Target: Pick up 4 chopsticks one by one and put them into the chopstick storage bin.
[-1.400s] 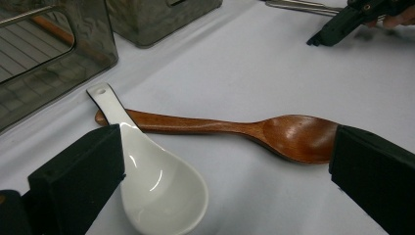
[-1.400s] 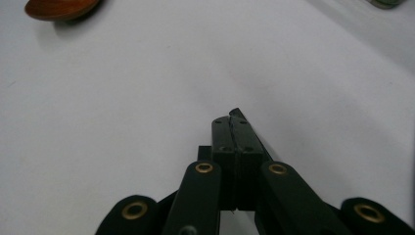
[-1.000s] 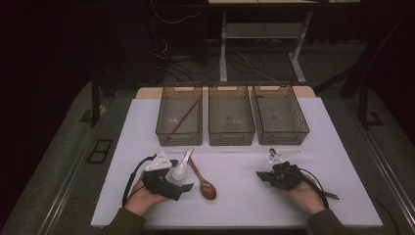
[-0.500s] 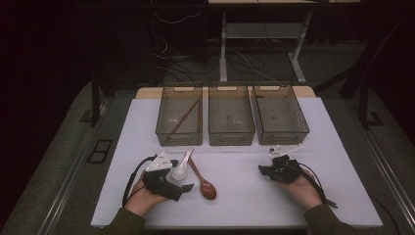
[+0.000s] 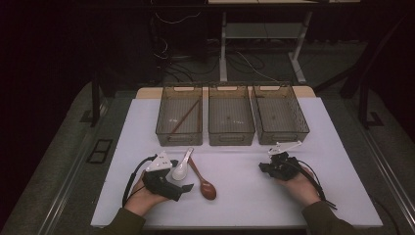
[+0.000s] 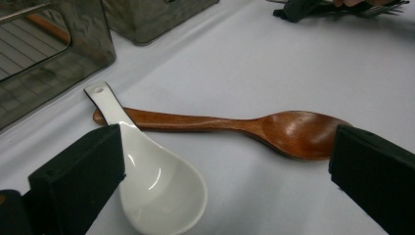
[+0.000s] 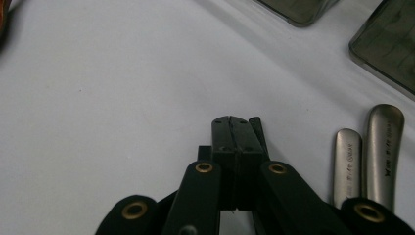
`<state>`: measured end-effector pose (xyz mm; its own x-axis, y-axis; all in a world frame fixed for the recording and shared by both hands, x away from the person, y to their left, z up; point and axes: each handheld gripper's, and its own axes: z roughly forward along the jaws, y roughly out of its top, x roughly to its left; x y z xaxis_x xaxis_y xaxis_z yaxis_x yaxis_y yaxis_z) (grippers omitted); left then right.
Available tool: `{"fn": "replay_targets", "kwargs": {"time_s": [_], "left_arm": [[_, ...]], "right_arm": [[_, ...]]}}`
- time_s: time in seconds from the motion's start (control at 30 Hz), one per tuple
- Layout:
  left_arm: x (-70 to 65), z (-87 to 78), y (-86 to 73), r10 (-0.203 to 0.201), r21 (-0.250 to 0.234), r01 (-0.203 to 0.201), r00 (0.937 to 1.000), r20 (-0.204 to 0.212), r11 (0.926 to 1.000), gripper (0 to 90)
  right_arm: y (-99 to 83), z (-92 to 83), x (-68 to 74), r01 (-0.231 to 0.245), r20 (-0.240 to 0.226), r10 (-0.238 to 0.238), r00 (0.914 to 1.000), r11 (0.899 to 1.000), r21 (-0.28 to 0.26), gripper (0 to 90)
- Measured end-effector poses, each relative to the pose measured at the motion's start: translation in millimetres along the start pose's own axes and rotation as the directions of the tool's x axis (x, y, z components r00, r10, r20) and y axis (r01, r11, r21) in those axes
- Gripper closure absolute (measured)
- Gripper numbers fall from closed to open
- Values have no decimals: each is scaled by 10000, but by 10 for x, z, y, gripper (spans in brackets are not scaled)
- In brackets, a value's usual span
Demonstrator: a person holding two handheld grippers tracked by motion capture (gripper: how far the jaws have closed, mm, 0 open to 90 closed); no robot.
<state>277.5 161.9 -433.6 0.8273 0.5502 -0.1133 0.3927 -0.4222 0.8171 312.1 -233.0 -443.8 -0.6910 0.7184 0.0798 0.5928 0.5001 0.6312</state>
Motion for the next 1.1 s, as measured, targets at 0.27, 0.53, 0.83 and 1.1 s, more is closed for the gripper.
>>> {"fn": "replay_targets", "kwargs": {"time_s": [0.27,0.53,0.83,1.1], "left_arm": [[1,-3,-1,-4,-14,4,10000,6,10000,0],[7,-5,-6,-40,-43,40,10000,-2,10000,0],[1,2,-9,-31,15,31,10000,41,10000,0],[7,-1,-9,-28,-10,28,10000,56,10000,0]], "right_arm": [[1,-103,-32,-95,-399,71,9992,9982,-590,878],[-18,-315,-79,-14,-967,-94,9953,9939,-1103,670],[-156,-476,-183,157,-968,-253,9950,9950,-988,554],[-268,-656,-246,196,-811,-283,9963,9941,-1066,557]]}}
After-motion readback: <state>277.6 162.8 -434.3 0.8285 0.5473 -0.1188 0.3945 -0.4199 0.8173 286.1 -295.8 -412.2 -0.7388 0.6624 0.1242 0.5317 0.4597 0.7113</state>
